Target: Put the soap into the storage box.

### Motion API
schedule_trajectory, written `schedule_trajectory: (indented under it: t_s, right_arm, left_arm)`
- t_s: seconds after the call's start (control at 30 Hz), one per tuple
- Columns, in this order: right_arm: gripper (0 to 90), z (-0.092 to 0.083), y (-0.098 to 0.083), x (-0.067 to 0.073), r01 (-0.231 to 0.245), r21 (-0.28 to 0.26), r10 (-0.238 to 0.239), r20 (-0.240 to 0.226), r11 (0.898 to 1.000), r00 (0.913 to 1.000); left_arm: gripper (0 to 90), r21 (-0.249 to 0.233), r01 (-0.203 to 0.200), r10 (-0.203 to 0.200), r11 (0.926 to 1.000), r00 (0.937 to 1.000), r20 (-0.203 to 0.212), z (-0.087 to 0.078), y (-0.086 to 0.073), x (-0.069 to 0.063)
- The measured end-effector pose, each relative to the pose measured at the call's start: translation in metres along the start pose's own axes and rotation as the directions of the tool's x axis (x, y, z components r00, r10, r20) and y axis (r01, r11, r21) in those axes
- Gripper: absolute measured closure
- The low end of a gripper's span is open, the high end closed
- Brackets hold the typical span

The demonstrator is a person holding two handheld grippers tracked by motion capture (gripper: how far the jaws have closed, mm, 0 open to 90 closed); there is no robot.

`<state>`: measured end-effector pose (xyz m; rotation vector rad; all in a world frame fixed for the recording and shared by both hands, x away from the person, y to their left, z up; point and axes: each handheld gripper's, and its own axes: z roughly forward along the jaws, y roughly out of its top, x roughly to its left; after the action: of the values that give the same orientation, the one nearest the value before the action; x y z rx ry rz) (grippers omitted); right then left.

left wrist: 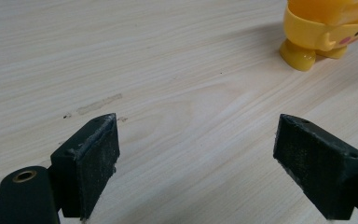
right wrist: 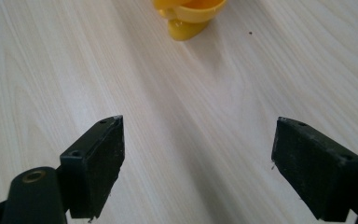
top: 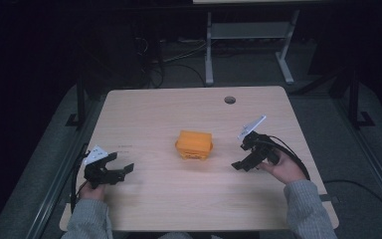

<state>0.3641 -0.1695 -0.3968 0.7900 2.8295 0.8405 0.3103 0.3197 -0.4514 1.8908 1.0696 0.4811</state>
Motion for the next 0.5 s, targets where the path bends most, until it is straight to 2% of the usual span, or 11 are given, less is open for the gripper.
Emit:
schedule_trajectory:
  t_s: [0.17, 0.37, 0.5]
  right_arm:
    - [16.6, -0.001, -0.011, 0.001, -0.017, 0.009, 0.017, 0.013, 1.0, 0.9998]
    - [16.6, 0.0, -0.033, 0.001, -0.08, -0.001, 0.08, 0.004, 0.997, 0.9968]
    - [16.6, -0.002, -0.048, 0.001, -0.102, -0.013, 0.102, 0.011, 0.995, 0.9947]
  left_arm:
    - [13.8, -0.004, 0.0, 0.0, 1.0, 1.0, -0.001, 0.0, 0.0, 0.0]
    - [13.8, 0.001, -0.007, 0.007, 1.0, 1.0, -0.002, 0.0, 0.0, 0.0]
    - [13.8, -0.001, -0.004, 0.004, 1.0, 1.0, -0.004, 0.001, -0.001, 0.0]
